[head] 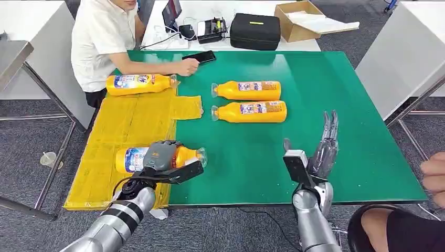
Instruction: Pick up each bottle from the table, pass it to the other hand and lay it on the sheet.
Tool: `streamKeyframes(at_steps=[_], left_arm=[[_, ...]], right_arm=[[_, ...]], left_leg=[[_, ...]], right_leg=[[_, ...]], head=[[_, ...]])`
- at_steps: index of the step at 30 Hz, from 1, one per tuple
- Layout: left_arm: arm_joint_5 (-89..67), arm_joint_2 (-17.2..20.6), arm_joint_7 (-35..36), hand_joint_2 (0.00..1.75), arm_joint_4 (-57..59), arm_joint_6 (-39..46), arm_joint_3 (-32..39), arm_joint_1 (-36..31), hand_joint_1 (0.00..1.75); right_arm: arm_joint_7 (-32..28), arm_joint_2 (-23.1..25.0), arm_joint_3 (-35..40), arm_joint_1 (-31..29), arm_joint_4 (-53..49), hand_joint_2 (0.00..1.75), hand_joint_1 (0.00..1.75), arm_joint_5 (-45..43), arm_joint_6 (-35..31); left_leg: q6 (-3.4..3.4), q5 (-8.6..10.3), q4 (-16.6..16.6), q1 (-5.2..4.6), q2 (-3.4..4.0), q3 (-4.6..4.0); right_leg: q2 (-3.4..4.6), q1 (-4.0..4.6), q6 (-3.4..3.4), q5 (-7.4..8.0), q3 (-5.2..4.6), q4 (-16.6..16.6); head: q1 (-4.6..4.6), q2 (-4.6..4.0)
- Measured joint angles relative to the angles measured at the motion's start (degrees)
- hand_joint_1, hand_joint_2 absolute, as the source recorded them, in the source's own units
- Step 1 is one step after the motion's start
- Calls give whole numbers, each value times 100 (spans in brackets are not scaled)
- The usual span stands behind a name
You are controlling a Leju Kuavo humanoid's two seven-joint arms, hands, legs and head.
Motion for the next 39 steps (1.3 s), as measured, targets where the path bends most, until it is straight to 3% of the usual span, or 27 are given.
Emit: streamKeyframes(at_steps=[2, 12, 19, 25, 39], left_arm=[[-2, -4, 117, 175, 178, -152, 33, -97, 0], [-17, 9, 352, 175, 746, -794, 151, -391, 0], [241, 48, -212, 175, 765, -1234, 179, -449, 0], [848, 13, -746, 175, 419, -912, 181, -243, 0], [1378, -76, -1080, 175, -419, -958, 177, 189, 0]], right_arm=[[-20, 0, 86, -27, 99, 175, 0, -57, 26], [-96, -4, 182, -73, 368, 175, 0, -212, 59], [-186, -63, 184, -161, 549, 175, 0, -252, 103], [-190, -186, 225, -230, 730, 175, 0, 21, 15], [-192, -293, 228, -258, 929, 175, 0, 113, 2]], left_leg=[[-4, 3, 0, 1, 0, 1], [2, 6, -1, 0, -7, 19], [2, 8, -2, 1, -7, 41], [4, 9, 1, 0, -7, 39], [4, 9, 1, 1, -5, 1]], right_leg=[[0, 1, 0, 1, 1, 0], [-8, 1, -1, 0, 27, 0], [-8, 2, -1, 0, 47, 0], [-8, 0, 0, 1, 46, 0], [-7, 1, 2, 2, 3, 0]], head=[[0, 0], [0, 0], [0, 0], [0, 0], [-2, 0]])
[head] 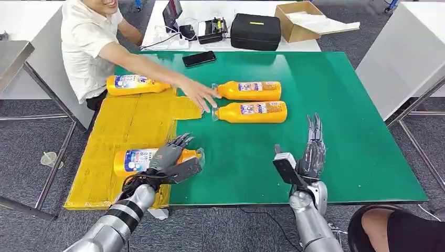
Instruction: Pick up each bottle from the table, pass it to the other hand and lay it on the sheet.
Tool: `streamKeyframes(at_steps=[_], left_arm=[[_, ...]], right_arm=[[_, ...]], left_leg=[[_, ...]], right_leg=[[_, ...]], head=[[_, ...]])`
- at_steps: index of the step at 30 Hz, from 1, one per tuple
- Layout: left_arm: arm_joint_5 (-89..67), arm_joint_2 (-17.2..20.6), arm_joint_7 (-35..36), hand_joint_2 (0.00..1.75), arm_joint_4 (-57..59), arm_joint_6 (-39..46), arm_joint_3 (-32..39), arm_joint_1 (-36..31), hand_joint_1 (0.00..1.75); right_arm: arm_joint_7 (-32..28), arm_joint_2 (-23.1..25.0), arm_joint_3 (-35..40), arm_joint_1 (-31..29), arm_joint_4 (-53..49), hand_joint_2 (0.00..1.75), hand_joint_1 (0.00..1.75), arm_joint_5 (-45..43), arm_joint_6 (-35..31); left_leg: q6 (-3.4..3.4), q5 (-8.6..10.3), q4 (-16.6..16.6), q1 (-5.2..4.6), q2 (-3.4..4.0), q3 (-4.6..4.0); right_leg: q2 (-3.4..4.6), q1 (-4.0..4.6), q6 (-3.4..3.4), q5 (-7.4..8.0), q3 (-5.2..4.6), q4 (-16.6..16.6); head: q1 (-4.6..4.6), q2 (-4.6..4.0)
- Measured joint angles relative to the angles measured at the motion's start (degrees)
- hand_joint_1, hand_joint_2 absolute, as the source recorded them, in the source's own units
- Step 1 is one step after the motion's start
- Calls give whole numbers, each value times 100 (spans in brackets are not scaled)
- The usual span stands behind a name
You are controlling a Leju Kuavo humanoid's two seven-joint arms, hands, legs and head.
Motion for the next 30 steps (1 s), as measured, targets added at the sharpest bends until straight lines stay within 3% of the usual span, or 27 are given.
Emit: streamKeyframes(at_steps=[8, 14, 18, 30], left_arm=[[863, -24, -179, 175, -1226, 64, -339, 314, 0], [1946, -177, -349, 175, -2046, -48, -619, 730, 0], [2509, -284, -397, 175, -2339, -194, -973, 1047, 0], [2618, -297, -435, 175, -2693, -114, -1436, 1250, 0]], right_arm=[[80, -48, 24, -10, 68, 175, 0, 231, -31], [1211, -367, 359, -430, 794, 175, 0, 1863, -41], [1445, -560, 647, -901, 1548, 175, 0, 2223, -20], [1847, -957, 1200, -1404, 2574, 175, 0, 2577, 745]], left_leg=[[1, -1, 0, -2, -1, -9], [1, -1, 1, -4, -1, -10], [1, -1, 2, -5, 0, -11], [1, 0, 1, -3, -3, -13]], right_leg=[[0, -2, 0, 0, -5, 0], [-1, -3, 1, 0, -7, -1], [0, -4, 4, 2, -8, -1], [-1, -2, 4, 3, -9, -1]], head=[[0, 0], [0, 0], [0, 0], [0, 0]])
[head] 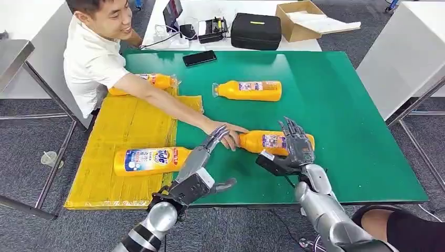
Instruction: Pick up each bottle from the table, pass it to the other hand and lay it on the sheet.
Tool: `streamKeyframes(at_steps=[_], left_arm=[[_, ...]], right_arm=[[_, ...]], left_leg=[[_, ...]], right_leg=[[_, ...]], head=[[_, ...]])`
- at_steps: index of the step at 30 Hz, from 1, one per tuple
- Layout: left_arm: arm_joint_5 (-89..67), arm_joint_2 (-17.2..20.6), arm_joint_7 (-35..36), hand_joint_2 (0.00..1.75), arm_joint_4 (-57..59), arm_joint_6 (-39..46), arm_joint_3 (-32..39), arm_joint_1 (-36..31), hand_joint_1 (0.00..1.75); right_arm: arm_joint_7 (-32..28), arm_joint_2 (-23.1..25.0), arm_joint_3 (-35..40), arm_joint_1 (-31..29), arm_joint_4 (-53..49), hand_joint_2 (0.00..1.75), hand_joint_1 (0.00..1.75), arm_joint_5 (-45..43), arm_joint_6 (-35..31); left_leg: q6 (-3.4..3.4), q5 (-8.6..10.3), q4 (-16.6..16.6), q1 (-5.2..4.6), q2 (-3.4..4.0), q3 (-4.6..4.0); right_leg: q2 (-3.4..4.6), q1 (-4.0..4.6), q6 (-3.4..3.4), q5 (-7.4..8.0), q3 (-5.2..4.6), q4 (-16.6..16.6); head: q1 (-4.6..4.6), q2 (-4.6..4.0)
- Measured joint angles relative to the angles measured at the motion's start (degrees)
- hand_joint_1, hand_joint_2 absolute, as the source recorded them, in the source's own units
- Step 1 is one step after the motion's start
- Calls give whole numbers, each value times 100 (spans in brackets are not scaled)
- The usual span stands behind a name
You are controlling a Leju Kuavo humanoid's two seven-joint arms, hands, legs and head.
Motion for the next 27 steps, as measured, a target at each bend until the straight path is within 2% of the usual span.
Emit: streamKeyframes(at_steps=[7, 13, 27], left_arm=[[6, 0, 2, 175, -35, 15, -13, 3, 0], [144, 2, 41, 175, -98, -68, -13, 27, 0], [188, 17, 52, 175, -173, -79, -15, 62, 0]], right_arm=[[68, -125, 123, -59, 197, 175, 0, 6, 134], [258, -236, 269, -120, 225, 175, 0, 144, 538], [383, -346, 420, -170, 221, 175, 0, 245, 645]], left_leg=[[0, 0, 0, -1, 0, -2], [0, 0, 0, 0, 0, 0], [2, 1, 1, -1, 0, 3]], right_leg=[[0, -1, 1, 0, 0, 0], [0, 0, 0, 0, -1, 0], [0, -1, 3, 2, 2, -1]], head=[[0, 0], [0, 0], [0, 0]])
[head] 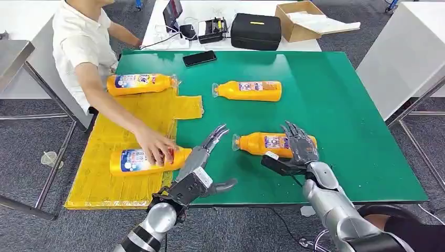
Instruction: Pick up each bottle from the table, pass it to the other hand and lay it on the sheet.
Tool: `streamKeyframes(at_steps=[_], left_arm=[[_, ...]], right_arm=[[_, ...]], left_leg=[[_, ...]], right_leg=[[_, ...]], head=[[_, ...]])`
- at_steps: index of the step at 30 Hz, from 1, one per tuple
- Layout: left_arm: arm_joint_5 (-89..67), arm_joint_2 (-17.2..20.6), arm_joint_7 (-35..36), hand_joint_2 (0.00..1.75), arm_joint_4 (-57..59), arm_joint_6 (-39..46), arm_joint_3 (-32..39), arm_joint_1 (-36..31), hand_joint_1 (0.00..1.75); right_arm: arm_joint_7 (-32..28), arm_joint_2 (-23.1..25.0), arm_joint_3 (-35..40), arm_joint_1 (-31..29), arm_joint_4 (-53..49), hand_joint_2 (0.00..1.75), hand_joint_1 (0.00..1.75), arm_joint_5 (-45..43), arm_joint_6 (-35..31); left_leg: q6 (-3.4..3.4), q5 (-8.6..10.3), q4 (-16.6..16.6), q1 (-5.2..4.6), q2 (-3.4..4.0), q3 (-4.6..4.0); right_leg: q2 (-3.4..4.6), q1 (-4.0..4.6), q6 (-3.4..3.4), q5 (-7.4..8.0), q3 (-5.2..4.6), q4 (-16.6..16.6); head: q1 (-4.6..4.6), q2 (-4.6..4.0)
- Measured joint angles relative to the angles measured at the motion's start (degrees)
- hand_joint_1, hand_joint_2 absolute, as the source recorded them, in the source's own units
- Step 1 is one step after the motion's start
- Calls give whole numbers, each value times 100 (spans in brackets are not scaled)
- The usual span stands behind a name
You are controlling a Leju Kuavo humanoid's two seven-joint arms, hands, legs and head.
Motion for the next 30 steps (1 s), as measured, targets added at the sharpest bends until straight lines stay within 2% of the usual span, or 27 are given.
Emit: streamKeyframes(at_steps=[4, 5, 6, 7, 8, 9, 10, 11, 12, 22, 30], left_arm=[[7, 28, 39, 175, -39, 0, 2, 28, 0], [7, 39, 44, 175, -50, 0, 2, 37, 0], [7, 50, 46, 175, -50, 0, 4, 44, 0], [7, 59, 48, 175, -52, 0, 4, 54, 0], [7, 63, 48, 175, -61, 0, 4, 65, 0], [7, 68, 48, 175, -68, 0, 4, 74, 0], [7, 74, 48, 175, -70, 0, 4, 77, 0], [7, 81, 48, 175, -74, -2, 4, 78, 0], [7, 87, 48, 175, -74, -9, 4, 78, 0], [7, 131, 55, 175, -76, -35, 4, 117, 0], [7, 142, 55, 175, -76, -35, 7, 164, 0]], right_arm=[[210, -155, 151, -20, -116, 175, 0, 96, 258], [240, -210, 179, -24, -151, 175, 5, 96, 315], [260, -265, 205, -24, -188, 175, 96, 70, 356], [282, -308, 236, -25, -212, 175, 124, 33, 423], [293, -347, 251, -26, -216, 175, 35, -2, 508], [297, -369, 258, -26, -216, 175, 14, -24, 573], [306, -398, 264, -26, -216, 175, 40, -48, 636], [312, -415, 273, -30, -214, 175, 136, -59, 693], [345, -455, 282, -44, -205, 175, 171, -79, 791], [559, -632, 321, -166, 28, 175, 175, -269, 1180], [559, -688, 330, -166, 33, 175, 175, -286, 1217]], left_leg=[[0, 0, 0, 0, -1, 0], [1, 1, 0, -1, -1, 0], [1, 0, 0, -1, -1, 0], [1, 0, 0, -2, -1, 1], [1, 0, 0, -2, -1, 0], [1, 0, 0, -2, -1, 0], [1, 0, 0, -2, -1, 1], [1, 0, 0, -2, -1, 1], [1, 0, 0, -2, -1, 1], [1, 0, 0, -1, -2, 8], [3, 1, 0, -1, -1, 11]], right_leg=[[-1, -1, 0, 0, 2, 0], [-1, -1, 0, 0, 3, 0], [-1, -1, 0, 0, 3, 0], [0, -2, 0, 0, 3, 0], [0, -2, 1, 0, 3, 0], [0, -2, 1, 0, 3, 0], [-1, -2, 1, 0, 2, -1], [0, -2, 1, 0, 2, -1], [-1, -2, 1, 0, 2, -1], [-2, -1, 0, -1, 6, -2], [-1, -1, 1, 0, 8, -3]], head=[[0, 0], [2, 0], [2, 0], [2, 0], [0, 0], [0, 0], [2, 0], [0, 0], [0, 0], [2, 0], [0, 0]])
